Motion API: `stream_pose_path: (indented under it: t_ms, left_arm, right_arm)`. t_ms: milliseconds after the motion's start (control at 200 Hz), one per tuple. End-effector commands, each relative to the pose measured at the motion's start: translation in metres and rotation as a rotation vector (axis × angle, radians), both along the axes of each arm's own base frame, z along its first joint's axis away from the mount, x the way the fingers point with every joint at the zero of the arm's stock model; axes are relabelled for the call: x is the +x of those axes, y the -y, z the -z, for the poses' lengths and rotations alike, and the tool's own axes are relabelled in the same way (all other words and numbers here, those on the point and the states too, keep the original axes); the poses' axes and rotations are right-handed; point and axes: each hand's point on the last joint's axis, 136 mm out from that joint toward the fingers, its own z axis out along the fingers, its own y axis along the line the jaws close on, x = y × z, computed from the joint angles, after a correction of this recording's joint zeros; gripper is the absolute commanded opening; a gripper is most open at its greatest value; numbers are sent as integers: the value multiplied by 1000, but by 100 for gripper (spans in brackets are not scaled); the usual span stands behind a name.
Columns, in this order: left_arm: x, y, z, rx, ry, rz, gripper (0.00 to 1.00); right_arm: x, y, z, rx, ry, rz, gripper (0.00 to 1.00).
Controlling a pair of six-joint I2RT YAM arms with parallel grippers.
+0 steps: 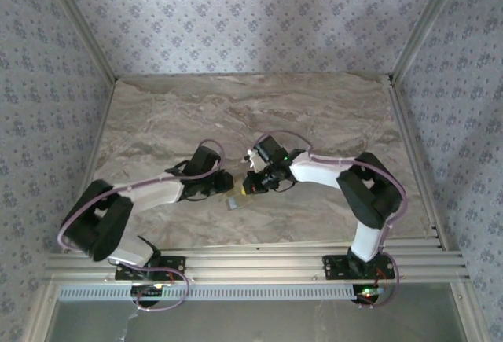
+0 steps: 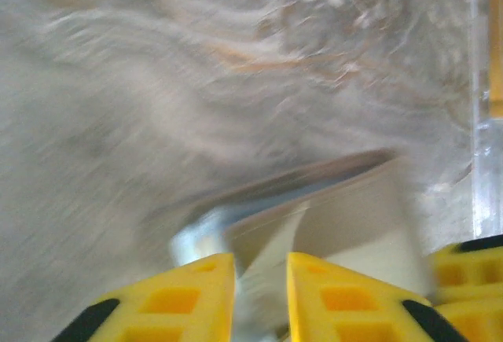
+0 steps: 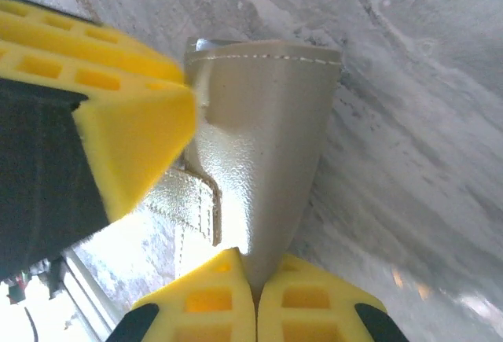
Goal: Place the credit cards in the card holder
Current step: Turn over the card holder at the center of the table.
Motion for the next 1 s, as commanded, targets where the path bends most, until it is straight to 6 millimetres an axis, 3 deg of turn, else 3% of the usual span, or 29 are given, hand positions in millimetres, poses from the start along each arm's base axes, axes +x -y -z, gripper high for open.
stream_pose_path:
  t_ms: [0, 130, 220, 310, 330, 415, 520, 740, 889, 999]
  left_arm:
    - [-30, -48, 9, 135, -94, -46, 36]
    - [-33, -69, -9, 155, -51, -94, 48]
    - [-35, -78, -13, 158, -41, -115, 51]
    - [-37, -83, -11, 156, -44, -128, 52]
    - [-37, -83, -10, 156, -46, -130, 52]
    - [-38, -83, -7, 153, -56, -130, 52]
    - [-39, -83, -6, 147, -63, -133, 53]
    - [-38, -87, -14, 132, -49, -151, 53]
    - [-38, -95, -17, 126, -47, -183, 54]
    - [-39, -98, -16, 115, -54, -198, 54]
  right_arm:
    - [20, 40, -30, -196, 203, 74, 0]
    - [25, 91, -47, -478, 346, 176, 0]
    - [27, 120, -63, -668, 440, 213, 0]
    - [25, 136, -72, -800, 502, 223, 0]
    - [29, 134, -82, -808, 527, 237, 0]
    - [29, 136, -87, -909, 569, 232, 0]
    - [25, 124, -82, -990, 597, 199, 0]
    - [13, 83, -45, -1101, 583, 90, 0]
    - [2, 49, -26, -1049, 553, 27, 20]
    - [-12, 15, -13, -851, 462, -39, 32]
